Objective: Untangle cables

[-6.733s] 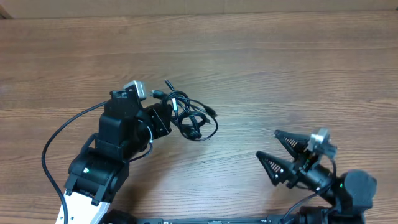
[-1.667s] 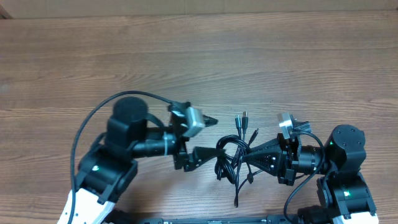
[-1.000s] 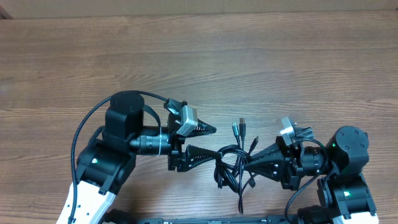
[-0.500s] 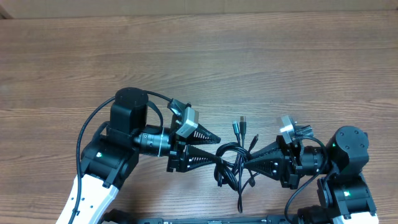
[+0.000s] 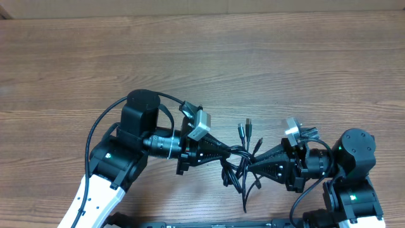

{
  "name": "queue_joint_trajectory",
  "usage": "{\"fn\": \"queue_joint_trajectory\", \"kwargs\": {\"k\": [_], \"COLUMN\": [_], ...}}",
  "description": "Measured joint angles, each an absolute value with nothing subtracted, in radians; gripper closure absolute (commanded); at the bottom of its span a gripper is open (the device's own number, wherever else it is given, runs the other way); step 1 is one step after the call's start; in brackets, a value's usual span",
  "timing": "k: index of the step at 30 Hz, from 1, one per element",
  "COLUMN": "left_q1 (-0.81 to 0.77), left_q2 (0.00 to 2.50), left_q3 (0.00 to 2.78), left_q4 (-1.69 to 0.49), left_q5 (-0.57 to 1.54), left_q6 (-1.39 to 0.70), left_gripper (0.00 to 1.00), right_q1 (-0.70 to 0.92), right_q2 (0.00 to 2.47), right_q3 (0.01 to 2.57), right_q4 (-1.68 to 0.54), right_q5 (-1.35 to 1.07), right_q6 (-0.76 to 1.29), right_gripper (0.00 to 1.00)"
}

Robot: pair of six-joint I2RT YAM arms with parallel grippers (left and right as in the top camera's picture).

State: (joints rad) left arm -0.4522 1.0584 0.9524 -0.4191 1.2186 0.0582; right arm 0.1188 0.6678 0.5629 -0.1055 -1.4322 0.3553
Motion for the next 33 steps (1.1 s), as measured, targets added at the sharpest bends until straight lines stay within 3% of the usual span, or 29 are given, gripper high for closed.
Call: {"fn": "queue_joint_trajectory", "kwargs": {"k": [4, 18, 19, 20, 21, 24, 25, 33], "left_q1": [-0.452, -0.452, -0.452, -0.452, -0.452, -0.452, -0.451, -0.452], "left_q2": [1.059, 1.065, 1.065, 1.065, 1.065, 1.065, 1.064, 1.063], "left_q3": [0.951, 0.949, 0.949, 0.949, 0.949, 0.949, 0.950, 0.950], "left_q4": [-0.366, -0.129, -0.104, -0.097, -0.098, -0.123, -0.161, -0.257], "left_q5": [1.192, 1.132, 1.132, 1.133, 1.132, 1.108, 1.049, 0.809], "left_q6": [0.027, -0.128, -0.138, -0.148, -0.152, -0.159, -0.159, -0.167], "left_gripper": [0.96, 0.96, 0.96, 0.96, 0.96, 0.96, 0.96, 0.96], "right_q1": [0.118, 0.120, 0.120, 0.119, 0.120, 0.119, 0.119, 0.119], "right_q2": [0.668, 0.668, 0.668, 0.668, 0.668, 0.668, 0.668, 0.668], "right_q3": [0.563, 0.571, 0.571, 0.571, 0.571, 0.571, 0.570, 0.570], "right_q4": [-0.118, -0.315, -0.320, -0.340, -0.345, -0.356, -0.361, -0.322], "right_q5": [-1.409, -1.168, -1.159, -1.144, -1.137, -1.109, -1.102, -1.096], "right_q6": [0.355, 0.363, 0.362, 0.363, 0.364, 0.370, 0.368, 0.434], "right_gripper": [0.90, 0.91, 0.87, 0.76, 0.51, 0.09, 0.00, 0.00]}}
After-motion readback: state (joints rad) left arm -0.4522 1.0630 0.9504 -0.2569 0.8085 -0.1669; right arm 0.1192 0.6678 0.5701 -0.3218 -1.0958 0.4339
